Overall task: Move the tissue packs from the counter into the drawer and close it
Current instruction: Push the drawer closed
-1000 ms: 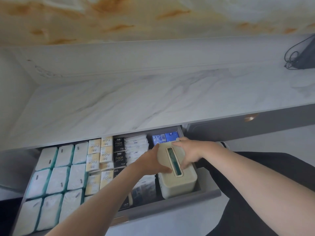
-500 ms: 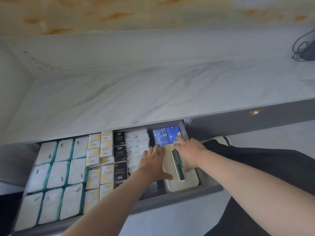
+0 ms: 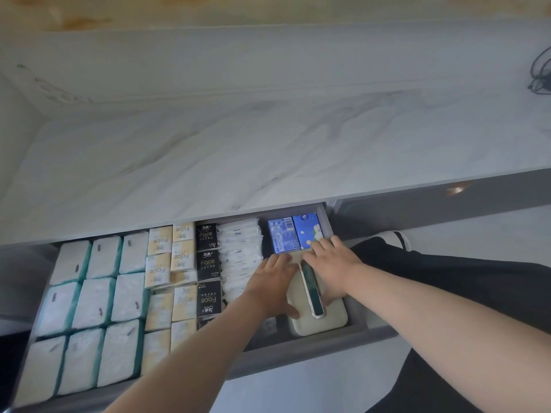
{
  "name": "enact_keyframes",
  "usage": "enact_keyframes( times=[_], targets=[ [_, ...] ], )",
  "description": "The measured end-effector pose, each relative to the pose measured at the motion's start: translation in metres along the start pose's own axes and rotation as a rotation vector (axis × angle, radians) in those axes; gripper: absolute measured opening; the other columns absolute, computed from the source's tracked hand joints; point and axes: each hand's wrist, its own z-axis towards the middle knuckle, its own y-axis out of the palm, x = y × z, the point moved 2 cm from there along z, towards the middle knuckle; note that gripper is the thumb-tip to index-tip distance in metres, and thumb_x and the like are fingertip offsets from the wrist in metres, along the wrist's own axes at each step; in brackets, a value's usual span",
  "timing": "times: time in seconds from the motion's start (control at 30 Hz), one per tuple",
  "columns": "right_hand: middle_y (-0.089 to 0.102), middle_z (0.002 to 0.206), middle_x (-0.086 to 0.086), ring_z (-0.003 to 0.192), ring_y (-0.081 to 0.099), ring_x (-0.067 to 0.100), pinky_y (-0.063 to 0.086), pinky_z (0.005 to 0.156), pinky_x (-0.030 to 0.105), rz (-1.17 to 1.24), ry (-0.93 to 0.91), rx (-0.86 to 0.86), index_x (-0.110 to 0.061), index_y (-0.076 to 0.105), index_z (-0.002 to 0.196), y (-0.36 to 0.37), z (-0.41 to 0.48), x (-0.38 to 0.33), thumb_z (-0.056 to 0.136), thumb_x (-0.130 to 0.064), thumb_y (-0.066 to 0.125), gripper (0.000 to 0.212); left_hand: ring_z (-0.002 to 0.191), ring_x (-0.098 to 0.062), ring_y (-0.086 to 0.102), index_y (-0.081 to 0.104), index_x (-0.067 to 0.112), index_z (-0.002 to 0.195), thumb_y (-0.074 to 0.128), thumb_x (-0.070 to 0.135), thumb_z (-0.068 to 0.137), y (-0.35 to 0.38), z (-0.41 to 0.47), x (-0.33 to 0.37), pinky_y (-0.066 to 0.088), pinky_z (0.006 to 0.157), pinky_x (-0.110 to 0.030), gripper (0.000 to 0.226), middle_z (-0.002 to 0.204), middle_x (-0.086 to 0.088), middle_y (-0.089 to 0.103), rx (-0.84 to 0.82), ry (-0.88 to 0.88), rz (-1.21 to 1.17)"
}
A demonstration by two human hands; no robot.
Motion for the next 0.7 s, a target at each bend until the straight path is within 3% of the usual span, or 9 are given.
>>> enact_keyframes(
  times=[0.1,0.2,0.27,0.33,0.43,0.53,0.6,0.7],
  targets=[
    [0.039,0.139,0.013,0.129,0.036,0.031,0.025,0.110,0.046,-0.003,0.001,-0.061,-0.017,0.035,0.141,-0.010,0.004,-0.001,0.067,-0.069,0.070,0.098,0.145,-0.025,0.014,0.029,0.024,0.150,0.074,0.060,0.071,-0.004,-0.003,-0.002,0.013,0.120,-0.039,0.098,0.156,-0.005,0.020,-0.058,0.026,0.026],
    [0.048,0.134,0.010,0.125,0.045,0.030,0.035,0.104,0.045,0.124,0.004,-0.113,-0.019,0.046,0.137,-0.023,0.004,-0.002,0.084,-0.051,0.063,0.064,0.148,-0.023,0.012,0.027,0.023,0.153,0.064,0.048,0.088,-0.016,-0.014,-0.011,0.015,0.121,-0.041,0.079,0.160,-0.003,0.019,-0.079,0.052,-0.026],
    [0.057,0.123,0.004,0.113,0.055,0.026,0.046,0.091,0.038,0.276,-0.011,-0.135,-0.024,0.056,0.124,-0.030,0.001,-0.007,0.088,-0.040,0.059,0.040,0.143,-0.020,0.021,0.036,0.024,0.149,0.059,0.042,0.092,-0.026,-0.029,-0.018,0.023,0.118,-0.041,0.064,0.155,0.000,0.030,-0.019,0.033,-0.088],
    [0.061,0.114,-0.003,0.105,0.059,0.022,0.051,0.082,0.034,0.430,-0.026,-0.145,-0.026,0.060,0.115,-0.038,-0.010,-0.015,0.088,-0.039,0.057,0.030,0.132,-0.017,0.034,0.050,0.027,0.139,0.058,0.043,0.092,-0.036,-0.045,-0.022,0.031,0.112,-0.039,0.050,0.143,0.004,0.045,0.040,0.018,-0.158],
    [0.063,0.102,-0.008,0.098,0.060,0.019,0.049,0.075,0.031,0.621,-0.075,-0.234,-0.028,0.064,0.112,-0.050,-0.035,-0.036,0.085,-0.054,0.060,0.038,0.115,-0.012,0.047,0.060,0.035,0.122,0.060,0.062,0.082,-0.046,-0.071,-0.021,0.041,0.099,-0.035,0.049,0.124,0.010,0.056,-0.083,-0.010,-0.244],
    [0.063,0.098,-0.009,0.097,0.063,0.018,0.055,0.086,0.036,0.724,-0.130,-0.356,-0.032,0.064,0.110,-0.058,-0.056,-0.053,0.070,-0.069,0.069,0.054,0.107,-0.009,0.053,0.054,0.039,0.125,0.067,0.078,0.063,-0.048,-0.090,-0.009,0.046,0.095,-0.035,0.074,0.118,0.016,0.056,-0.375,-0.031,-0.332],
    [0.060,0.106,-0.011,0.100,0.059,0.016,0.053,0.085,0.033,0.677,-0.169,-0.410,-0.033,0.062,0.114,-0.058,-0.061,-0.059,0.068,-0.066,0.074,0.057,0.106,-0.009,0.054,0.050,0.038,0.130,0.072,0.074,0.060,-0.043,-0.095,-0.003,0.046,0.094,-0.033,0.082,0.118,0.018,0.057,-0.432,0.016,-0.286],
    [0.057,0.104,-0.012,0.094,0.057,0.015,0.047,0.069,0.029,0.516,-0.230,-0.438,-0.031,0.060,0.121,-0.054,-0.066,-0.063,0.071,-0.054,0.079,0.058,0.107,-0.011,0.054,0.049,0.037,0.129,0.076,0.068,0.062,-0.035,-0.097,-0.003,0.047,0.090,-0.034,0.079,0.117,0.017,0.058,-0.426,0.048,-0.230]
  ],
)
